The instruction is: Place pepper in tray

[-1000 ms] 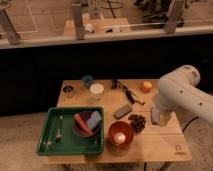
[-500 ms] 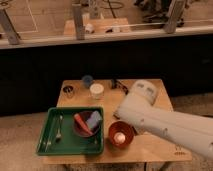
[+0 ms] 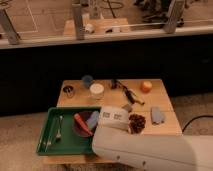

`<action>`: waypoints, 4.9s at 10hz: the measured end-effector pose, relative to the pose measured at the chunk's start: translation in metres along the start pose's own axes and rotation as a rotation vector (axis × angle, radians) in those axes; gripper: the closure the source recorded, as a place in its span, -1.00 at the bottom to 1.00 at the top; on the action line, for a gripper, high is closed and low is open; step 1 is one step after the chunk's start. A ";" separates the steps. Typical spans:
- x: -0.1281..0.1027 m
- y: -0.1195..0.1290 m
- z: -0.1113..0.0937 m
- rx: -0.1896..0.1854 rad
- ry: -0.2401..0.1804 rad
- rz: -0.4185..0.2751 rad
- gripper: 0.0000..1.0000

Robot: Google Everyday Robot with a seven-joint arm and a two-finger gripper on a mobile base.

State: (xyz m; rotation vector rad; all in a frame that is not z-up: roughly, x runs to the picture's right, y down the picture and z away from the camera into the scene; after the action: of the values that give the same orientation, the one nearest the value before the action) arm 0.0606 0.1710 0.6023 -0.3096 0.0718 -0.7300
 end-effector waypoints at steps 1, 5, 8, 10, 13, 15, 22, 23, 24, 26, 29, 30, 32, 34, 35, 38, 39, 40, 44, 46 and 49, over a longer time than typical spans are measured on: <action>0.000 0.000 0.000 0.000 0.000 -0.001 -0.60; 0.003 -0.027 0.014 0.032 -0.106 -0.060 -0.60; 0.012 -0.079 0.033 0.090 -0.240 -0.120 -0.60; 0.012 -0.100 0.035 0.118 -0.291 -0.148 -0.60; 0.008 -0.109 0.030 0.134 -0.334 -0.154 -0.60; 0.008 -0.109 0.030 0.134 -0.333 -0.155 -0.60; 0.008 -0.108 0.030 0.134 -0.333 -0.154 -0.60; 0.008 -0.108 0.030 0.134 -0.333 -0.154 -0.60; 0.008 -0.108 0.030 0.134 -0.333 -0.154 -0.60; 0.008 -0.108 0.030 0.134 -0.333 -0.154 -0.60; 0.007 -0.112 0.029 0.128 -0.361 -0.202 -0.60; 0.001 -0.118 0.031 0.124 -0.404 -0.246 -0.60; -0.004 -0.126 0.041 0.119 -0.477 -0.319 -0.60; -0.021 -0.147 0.044 0.108 -0.503 -0.396 -0.60; -0.033 -0.160 0.044 0.102 -0.507 -0.431 -0.60; -0.036 -0.164 0.045 0.094 -0.506 -0.441 -0.60; -0.036 -0.164 0.045 0.093 -0.505 -0.440 -0.60; -0.037 -0.165 0.045 0.094 -0.506 -0.442 -0.60; -0.050 -0.195 0.052 0.048 -0.470 -0.534 -0.60; -0.073 -0.227 0.057 0.017 -0.453 -0.635 -0.60; -0.094 -0.252 0.064 -0.027 -0.449 -0.756 -0.60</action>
State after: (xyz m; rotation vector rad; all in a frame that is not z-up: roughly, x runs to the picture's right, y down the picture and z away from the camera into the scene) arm -0.1606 0.0726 0.7353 -0.5298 -0.4864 -1.3883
